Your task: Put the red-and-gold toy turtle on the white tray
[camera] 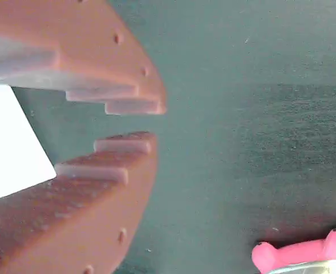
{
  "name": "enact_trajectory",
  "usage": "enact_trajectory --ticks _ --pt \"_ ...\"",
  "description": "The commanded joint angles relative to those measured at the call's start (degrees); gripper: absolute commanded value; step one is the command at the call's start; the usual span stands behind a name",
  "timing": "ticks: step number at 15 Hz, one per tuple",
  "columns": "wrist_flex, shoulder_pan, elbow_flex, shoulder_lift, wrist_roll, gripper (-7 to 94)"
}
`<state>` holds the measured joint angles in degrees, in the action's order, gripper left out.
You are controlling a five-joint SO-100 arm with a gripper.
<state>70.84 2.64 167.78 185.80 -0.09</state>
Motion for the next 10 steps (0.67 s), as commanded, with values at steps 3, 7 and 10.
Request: enact_trajectory --ticks 3,7,10 --pt "0.79 1.05 -0.44 0.44 -0.26 0" --pt "0.7 2.72 -0.44 0.35 -1.67 0" --pt "0.7 3.43 -0.44 0.35 -2.11 0"
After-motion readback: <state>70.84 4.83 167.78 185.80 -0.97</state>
